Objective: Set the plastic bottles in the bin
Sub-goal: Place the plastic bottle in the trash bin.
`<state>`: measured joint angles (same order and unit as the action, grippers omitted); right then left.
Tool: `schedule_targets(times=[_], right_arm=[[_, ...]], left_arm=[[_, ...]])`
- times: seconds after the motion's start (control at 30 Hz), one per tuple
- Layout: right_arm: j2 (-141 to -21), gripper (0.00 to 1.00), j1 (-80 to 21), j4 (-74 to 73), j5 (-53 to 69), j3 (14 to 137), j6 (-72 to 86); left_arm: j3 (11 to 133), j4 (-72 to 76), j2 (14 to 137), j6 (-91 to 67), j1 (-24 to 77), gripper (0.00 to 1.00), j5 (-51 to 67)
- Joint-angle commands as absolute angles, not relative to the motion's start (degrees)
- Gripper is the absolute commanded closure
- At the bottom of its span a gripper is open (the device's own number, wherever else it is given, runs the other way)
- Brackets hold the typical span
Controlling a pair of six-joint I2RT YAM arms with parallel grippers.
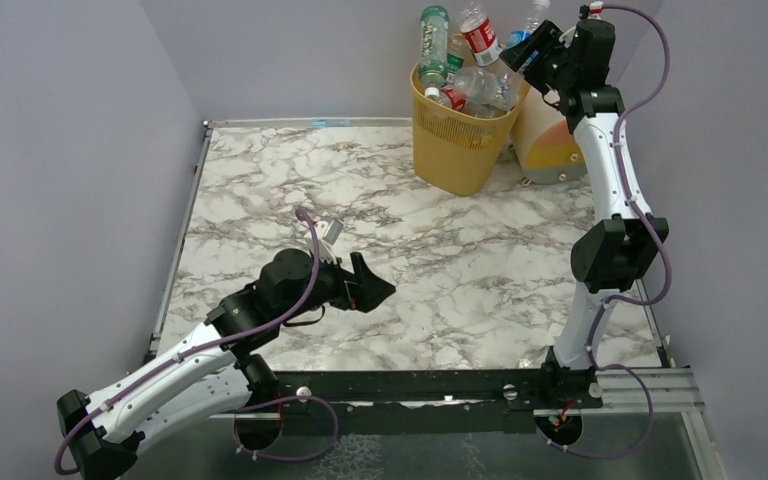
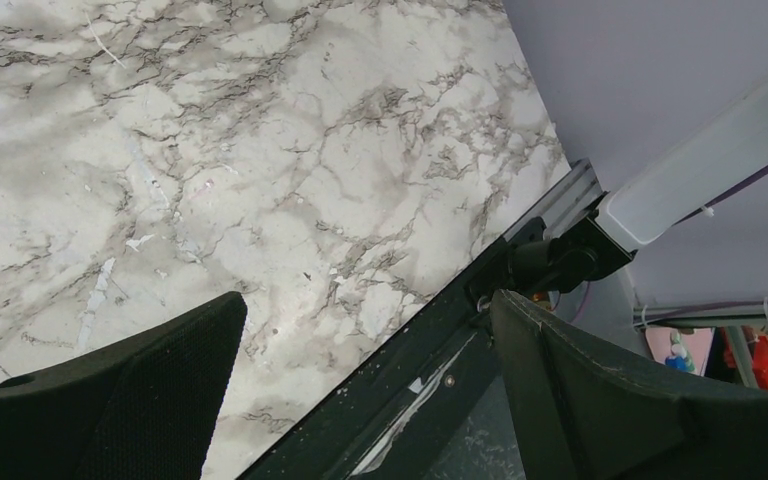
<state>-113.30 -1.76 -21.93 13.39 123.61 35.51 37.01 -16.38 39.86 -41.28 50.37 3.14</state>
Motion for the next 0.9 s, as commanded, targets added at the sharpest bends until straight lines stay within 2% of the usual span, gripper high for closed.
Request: schedule_targets(times=[0.0, 0.1, 0.27, 0.7, 0.87], right_arm=[[-113.94, 0.32, -1.41, -20.44, 14.27, 125.21, 35.27], [-113.04, 0.26, -1.2, -20.73, 13.98, 123.68, 35.15], [-111.37, 0.23, -0.63, -21.68, 13.02, 122.84, 35.01], [-107.4, 0.23, 0.04, -23.51, 13.28, 121.17, 34.97], [-103.2, 0.23, 0.35, -22.15, 13.53, 116.16, 35.24]], left_arm=[[39.68, -17.38, 39.65, -40.96, 50.51, 0.01, 1.44], [39.81, -17.75, 39.33, -40.96, 50.51, 0.01, 1.11], [39.86, -17.86, 39.33, -41.13, 50.48, 0.01, 1.22], [39.86, -17.88, 38.88, -41.26, 50.54, 0.01, 1.24], [39.73, -18.08, 38.14, -41.48, 50.48, 0.01, 1.02]])
